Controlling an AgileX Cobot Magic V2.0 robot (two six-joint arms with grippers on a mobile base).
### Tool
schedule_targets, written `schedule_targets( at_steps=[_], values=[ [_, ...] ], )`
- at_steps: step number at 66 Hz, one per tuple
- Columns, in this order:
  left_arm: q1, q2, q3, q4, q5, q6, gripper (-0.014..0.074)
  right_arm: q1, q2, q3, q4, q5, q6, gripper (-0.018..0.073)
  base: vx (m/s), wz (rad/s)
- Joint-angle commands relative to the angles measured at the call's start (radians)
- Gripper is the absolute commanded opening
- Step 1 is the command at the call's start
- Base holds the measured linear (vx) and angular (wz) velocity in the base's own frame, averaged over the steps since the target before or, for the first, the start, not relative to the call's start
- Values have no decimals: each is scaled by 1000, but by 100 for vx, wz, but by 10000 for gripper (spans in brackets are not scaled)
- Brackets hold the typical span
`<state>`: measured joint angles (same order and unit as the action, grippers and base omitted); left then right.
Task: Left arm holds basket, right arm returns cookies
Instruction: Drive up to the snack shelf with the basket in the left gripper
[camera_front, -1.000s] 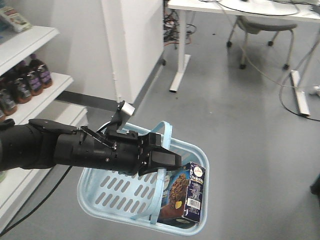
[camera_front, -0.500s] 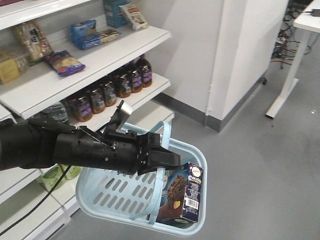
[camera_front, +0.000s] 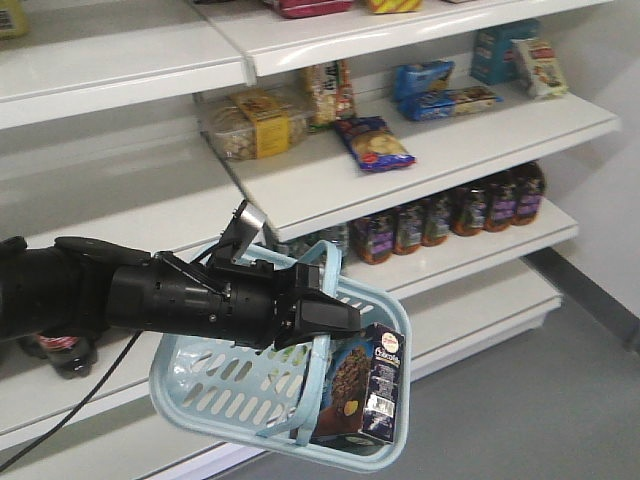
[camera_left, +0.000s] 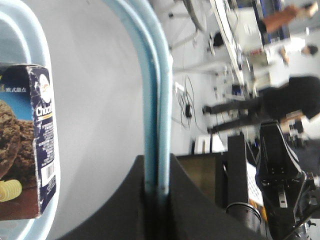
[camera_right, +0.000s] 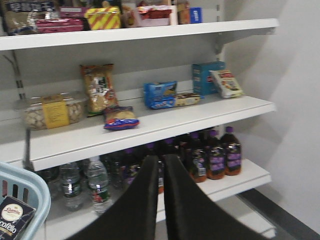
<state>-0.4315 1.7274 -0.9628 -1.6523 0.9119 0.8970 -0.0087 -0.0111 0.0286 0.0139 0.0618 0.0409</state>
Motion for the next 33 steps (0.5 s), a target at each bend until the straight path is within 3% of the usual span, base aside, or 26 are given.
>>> schedule_targets(
  at_steps=[1,14,33],
  values=[
    [-5,-58,-28,-74,65,7,-3,-1,-13,18,-5,-71,-3,-3,20,78],
    [-5,-58,-28,-74,65,7,-3,-1,-13,18,-5,-71,-3,-3,19,66],
    [-5,-58,-28,-74,65,7,-3,-1,-13,18,-5,-71,-3,-3,14,44]
  ],
)
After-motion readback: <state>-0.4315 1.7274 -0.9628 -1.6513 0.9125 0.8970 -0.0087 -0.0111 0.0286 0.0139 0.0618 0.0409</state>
